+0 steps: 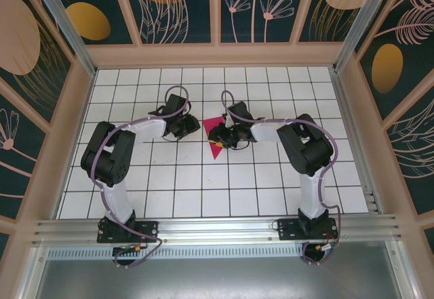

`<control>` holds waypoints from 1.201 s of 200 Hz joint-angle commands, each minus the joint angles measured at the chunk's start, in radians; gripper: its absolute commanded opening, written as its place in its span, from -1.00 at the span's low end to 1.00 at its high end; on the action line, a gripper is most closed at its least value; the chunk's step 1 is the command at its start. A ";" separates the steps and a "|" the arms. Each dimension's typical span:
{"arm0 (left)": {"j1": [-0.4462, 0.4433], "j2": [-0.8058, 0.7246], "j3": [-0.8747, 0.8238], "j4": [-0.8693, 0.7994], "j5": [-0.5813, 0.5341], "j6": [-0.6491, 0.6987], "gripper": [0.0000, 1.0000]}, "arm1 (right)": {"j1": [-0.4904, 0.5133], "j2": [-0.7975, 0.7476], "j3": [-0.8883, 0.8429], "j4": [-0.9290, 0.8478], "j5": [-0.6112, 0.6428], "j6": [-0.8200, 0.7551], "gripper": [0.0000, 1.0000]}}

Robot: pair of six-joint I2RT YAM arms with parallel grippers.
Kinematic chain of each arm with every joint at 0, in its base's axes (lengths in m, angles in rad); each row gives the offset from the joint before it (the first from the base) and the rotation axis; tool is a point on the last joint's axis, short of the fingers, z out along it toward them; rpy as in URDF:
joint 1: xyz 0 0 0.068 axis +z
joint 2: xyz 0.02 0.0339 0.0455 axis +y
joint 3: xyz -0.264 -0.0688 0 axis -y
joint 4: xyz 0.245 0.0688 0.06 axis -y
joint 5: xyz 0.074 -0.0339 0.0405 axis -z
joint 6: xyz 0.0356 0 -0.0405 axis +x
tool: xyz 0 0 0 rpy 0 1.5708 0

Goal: Fold a paper plane with a square sheet of paper (pick it up from the middle)
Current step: Third fold the triangle at the center of the table.

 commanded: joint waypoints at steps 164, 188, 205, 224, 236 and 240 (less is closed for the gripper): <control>-0.005 -0.040 -0.059 0.125 0.215 -0.020 -0.65 | -0.007 0.029 -0.041 -0.039 0.062 0.005 -1.00; -0.018 -0.037 -0.051 0.129 0.255 0.000 -0.74 | -0.006 0.030 -0.041 -0.041 0.061 0.005 -1.00; -0.034 -0.024 -0.043 0.125 0.268 0.006 -0.80 | -0.008 0.030 -0.041 -0.042 0.063 0.006 -1.00; -0.046 -0.002 -0.033 0.123 0.267 0.002 -0.88 | -0.008 0.034 -0.040 -0.041 0.062 0.008 -1.00; -0.054 0.010 -0.029 0.122 0.264 -0.003 -0.92 | -0.009 0.034 -0.041 -0.040 0.062 0.010 -1.00; -0.055 0.014 -0.029 0.122 0.263 -0.006 -0.94 | -0.008 0.033 -0.041 -0.041 0.062 0.009 -1.00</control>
